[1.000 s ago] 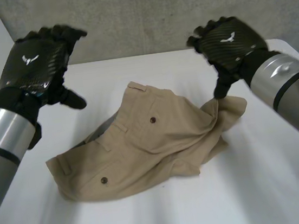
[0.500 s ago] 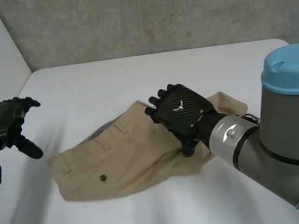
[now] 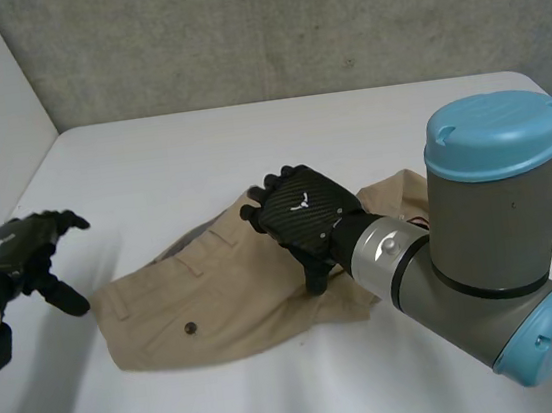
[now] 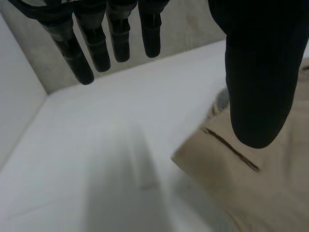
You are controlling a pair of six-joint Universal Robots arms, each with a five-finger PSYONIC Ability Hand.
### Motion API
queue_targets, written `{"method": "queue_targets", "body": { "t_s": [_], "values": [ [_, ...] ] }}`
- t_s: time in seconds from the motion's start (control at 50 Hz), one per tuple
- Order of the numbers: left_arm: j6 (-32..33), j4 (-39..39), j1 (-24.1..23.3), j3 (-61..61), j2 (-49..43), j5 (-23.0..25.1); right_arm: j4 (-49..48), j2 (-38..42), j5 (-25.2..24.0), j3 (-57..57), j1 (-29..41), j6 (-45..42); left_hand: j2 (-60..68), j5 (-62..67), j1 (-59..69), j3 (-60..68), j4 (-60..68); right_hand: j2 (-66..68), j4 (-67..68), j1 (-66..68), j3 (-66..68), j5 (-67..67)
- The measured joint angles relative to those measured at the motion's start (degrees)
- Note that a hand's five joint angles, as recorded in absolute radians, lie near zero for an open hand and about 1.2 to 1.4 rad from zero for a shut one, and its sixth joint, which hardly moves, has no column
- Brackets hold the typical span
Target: Fold the shorts.
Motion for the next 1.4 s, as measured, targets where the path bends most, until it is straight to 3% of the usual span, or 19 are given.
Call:
{"method": "queue_targets", "body": {
  "t_s": [0.16, 0.22, 0.24, 0.3, 0.56, 0.66, 0.68, 0.74, 0.76, 0.8, 0.82, 0.88, 0.98, 1.06, 1.08, 1.1, 1.16, 1.32, 1.4],
  "values": [
    [0.0, -1.0, -0.8, 0.7, -6.7, 0.2, -0.1, -0.4, 0.0, 1.6, -0.2, 0.0, 2.3, 2.3, 2.6, 2.5, 2.2, 0.0, 0.0, 0.0, 0.0, 0.0],
    [0.0, -1.1, -1.3, 1.6, -9.4, 0.0, -0.1, -0.8, -0.1, 2.9, -0.7, 0.0, 9.7, 9.8, 11.1, 9.8, 9.8, 0.0, 0.0, 0.0, 0.0, 0.0],
    [0.0, -0.9, -1.7, 2.3, -10.9, -0.1, -0.2, -1.4, -0.1, 3.9, -1.5, 0.0, 33.6, 32.0, 36.8, 32.3, 32.4, 0.0, 0.0, 0.0, 0.0, 0.0],
    [0.1, -0.4, -2.2, 3.4, -12.3, -0.3, -0.3, -2.4, -0.2, 5.5, -2.9, 0.0, 46.1, 45.5, 47.6, 46.7, 47.0, 0.0, 0.0, 0.0, 0.0, 0.0],
    [-1.0, 1.0, -6.3, 16.8, -11.9, -3.1, -1.9, -9.2, -0.3, 10.2, -9.5, -0.2, 49.5, 46.2, 47.6, 50.2, 50.4, 0.0, 0.0, 0.0, 0.0, 0.0],
    [-3.5, 1.2, -13.2, 25.3, -10.0, -6.3, -2.1, -12.2, -0.2, 10.1, -12.5, -0.1, 49.5, 46.2, 47.6, 50.3, 50.4, 0.0, 0.0, 0.0, 0.0, 0.0],
    [-5.1, 1.7, -17.7, 29.6, -9.1, -8.4, -2.1, -13.4, -0.1, 10.0, -13.9, 0.1, 49.5, 46.2, 47.6, 50.4, 50.4, 0.0, 0.0, 0.0, 0.0, 0.0],
    [-7.0, 3.1, -24.3, 34.8, -8.3, -11.4, -2.5, -16.1, 0.3, 9.5, -17.5, 0.9, 49.5, 46.2, 47.6, 50.4, 50.4, 0.0, 0.0, 0.0, 0.0, 0.0],
    [-7.7, 5.2, -29.0, 37.0, -8.4, -12.7, -2.9, -17.5, 0.6, 9.1, -19.6, 1.7, 49.5, 46.2, 47.6, 50.4, 50.5, 0.0, 0.0, 0.0, 0.0, 0.0],
    [-7.9, 6.2, -30.9, 37.6, -8.7, -13.1, -3.1, -18.1, 0.8, 8.9, -20.4, 2.0, 49.5, 46.2, 47.6, 50.4, 50.5, 0.0, 0.0, 0.0, 0.0, 0.0],
    [-8.0, 9.2, -35.8, 38.6, -9.7, -13.9, -3.4, -19.0, 1.0, 8.6, -22.1, 2.7, 49.7, 46.2, 47.6, 50.4, 50.6, 0.0, 0.0, 0.0, 0.0, 0.0],
    [-6.9, 14.8, -44.2, 39.5, -14.0, -14.7, -3.9, -21.1, 1.3, 7.3, -26.7, 4.2, 49.9, 46.2, 47.6, 50.6, 50.6, 0.0, 0.0, 0.0, 0.0, 0.0],
    [-3.2, 19.2, -51.4, 39.6, -22.6, -14.8, -4.1, -22.1, 1.4, 5.4, -30.8, 5.0, 50.0, 46.2, 47.6, 50.7, 50.6, 0.0, 0.0, 0.0, 0.0, 0.0],
    [0.3, 20.3, -55.6, 39.2, -31.3, -14.4, -4.1, -22.3, 1.4, 4.0, -32.7, 5.0, 48.9, 45.8, 46.8, 50.1, 50.1, 0.0, 0.0, 0.0, 0.0, 0.0],
    [1.4, 20.3, -56.9, 38.9, -34.4, -14.0, -4.0, -22.3, 1.4, 3.7, -33.1, 5.0, 22.8, 23.3, 20.2, 24.4, 23.8, 0.0, 0.0, 0.0, 0.0, 0.0],
    [1.7, 20.2, -57.4, 38.7, -35.5, -13.7, -4.0, -22.3, 1.4, 3.6, -33.2, 4.9, 13.0, 13.6, 10.1, 14.8, 14.0, 0.0, 0.0, 0.0, 0.0, 0.0],
    [2.5, 20.1, -58.4, 37.7, -37.7, -12.6, -3.9, -22.3, 1.3, 3.5, -33.2, 4.8, -0.9, -1.3, -2.6, -0.4, -0.9, 0.0, 0.0, 0.0, 0.0, 0.0],
    [2.3, 20.1, -57.6, 34.1, -30.8, -9.5, -3.4, -22.2, 0.6, 4.3, -32.7, 4.5, -5.0, -5.0, -3.9, -3.9, -4.8, 0.0, 0.0, 0.0, 0.0, 0.0],
    [2.0, 20.2, -53.9, 31.7, -23.7, -9.5, -2.4, -22.2, -0.5, 4.6, -32.5, 4.4, -5.3, -5.0, -4.6, -4.5, -5.1, 0.0, 0.0, 0.0, 0.0, 0.0]
  ]
}}
